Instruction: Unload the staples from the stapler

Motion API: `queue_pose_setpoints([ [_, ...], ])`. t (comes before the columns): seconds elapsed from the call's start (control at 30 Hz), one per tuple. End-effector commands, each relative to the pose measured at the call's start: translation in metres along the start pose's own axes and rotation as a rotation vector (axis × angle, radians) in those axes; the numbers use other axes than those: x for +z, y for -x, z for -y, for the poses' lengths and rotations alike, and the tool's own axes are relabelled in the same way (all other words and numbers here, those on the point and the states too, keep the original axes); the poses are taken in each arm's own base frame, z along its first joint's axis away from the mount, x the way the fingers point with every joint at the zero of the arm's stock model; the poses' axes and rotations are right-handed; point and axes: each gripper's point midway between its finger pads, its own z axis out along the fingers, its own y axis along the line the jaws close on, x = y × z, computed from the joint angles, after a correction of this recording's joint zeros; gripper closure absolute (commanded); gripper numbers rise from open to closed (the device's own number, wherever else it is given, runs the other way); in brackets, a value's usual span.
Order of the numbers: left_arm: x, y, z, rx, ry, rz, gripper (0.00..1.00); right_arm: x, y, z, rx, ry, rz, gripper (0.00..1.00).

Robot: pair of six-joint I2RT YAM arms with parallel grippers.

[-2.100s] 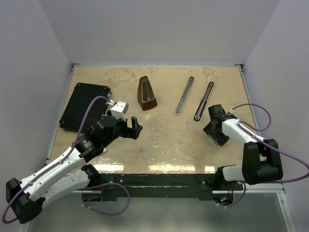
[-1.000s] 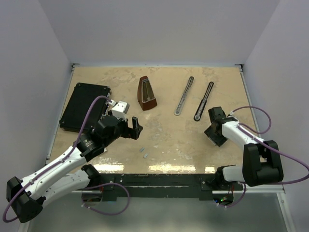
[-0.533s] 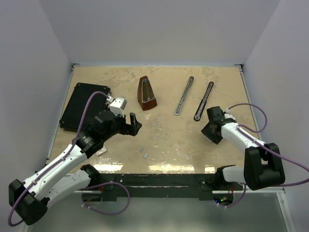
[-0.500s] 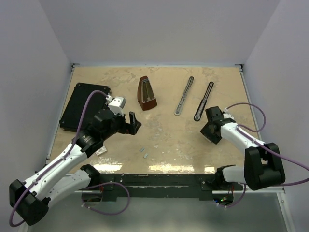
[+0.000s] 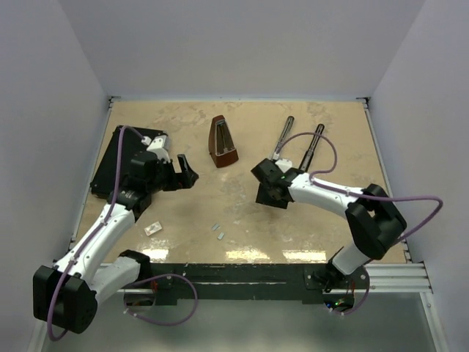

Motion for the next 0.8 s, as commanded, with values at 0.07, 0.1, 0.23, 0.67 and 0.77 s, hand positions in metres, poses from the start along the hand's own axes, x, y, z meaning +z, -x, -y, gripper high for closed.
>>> queue_pose_setpoints([
  [0.07,-0.007,0.005,-0.008,0.017,0.033,0.049,0.04,-0.003,-0.016,-0.032,-0.107,-0.021,0.011,0.47],
  [0.1,-0.008,0.003,-0.012,0.020,0.048,0.048,0.04,-0.003,-0.018,-0.034,-0.113,-0.019,0.007,0.46],
  [0.23,-0.012,0.002,-0.018,0.039,0.083,0.050,0.05,-0.012,-0.021,-0.039,-0.117,0.013,0.005,0.36],
  [0.67,-0.026,0.006,-0.038,0.086,0.183,0.095,0.04,-0.062,-0.014,-0.081,-0.337,0.307,0.056,0.31],
  [0.77,-0.031,0.011,-0.040,0.090,0.203,0.119,0.05,-0.074,-0.030,-0.107,-0.407,0.424,0.046,0.33],
])
